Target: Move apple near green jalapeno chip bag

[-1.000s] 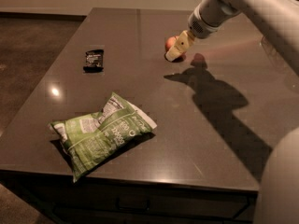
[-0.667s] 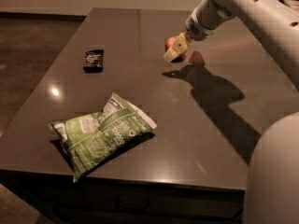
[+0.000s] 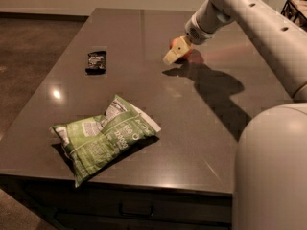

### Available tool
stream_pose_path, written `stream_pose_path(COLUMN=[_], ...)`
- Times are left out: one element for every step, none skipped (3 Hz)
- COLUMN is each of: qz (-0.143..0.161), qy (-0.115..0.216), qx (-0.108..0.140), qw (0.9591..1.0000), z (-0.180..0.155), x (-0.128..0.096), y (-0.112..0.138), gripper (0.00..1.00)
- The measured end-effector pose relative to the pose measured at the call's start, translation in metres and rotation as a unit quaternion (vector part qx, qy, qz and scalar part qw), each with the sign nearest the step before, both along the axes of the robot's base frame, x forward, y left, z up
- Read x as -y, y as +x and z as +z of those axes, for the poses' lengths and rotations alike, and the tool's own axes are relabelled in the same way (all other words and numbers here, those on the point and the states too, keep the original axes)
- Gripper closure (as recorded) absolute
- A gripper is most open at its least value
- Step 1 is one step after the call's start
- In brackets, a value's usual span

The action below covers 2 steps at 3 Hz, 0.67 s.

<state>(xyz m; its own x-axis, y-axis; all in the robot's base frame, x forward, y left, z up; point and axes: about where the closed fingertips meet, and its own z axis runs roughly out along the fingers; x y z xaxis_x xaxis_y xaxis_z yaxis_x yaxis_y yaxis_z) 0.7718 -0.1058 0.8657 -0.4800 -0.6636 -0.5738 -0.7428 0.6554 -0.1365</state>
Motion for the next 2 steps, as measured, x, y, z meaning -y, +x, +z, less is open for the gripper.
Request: stream_pose_path(qz=[0.02, 0.042], qy=[0.014, 0.025], qx=[-0.013, -0.017], qw=[0.9996, 0.9987], z=[-0.0043, -0.0009], x=[-0.0066, -0.013], y=[0.0033, 0.0014], gripper=[0.16, 0.4])
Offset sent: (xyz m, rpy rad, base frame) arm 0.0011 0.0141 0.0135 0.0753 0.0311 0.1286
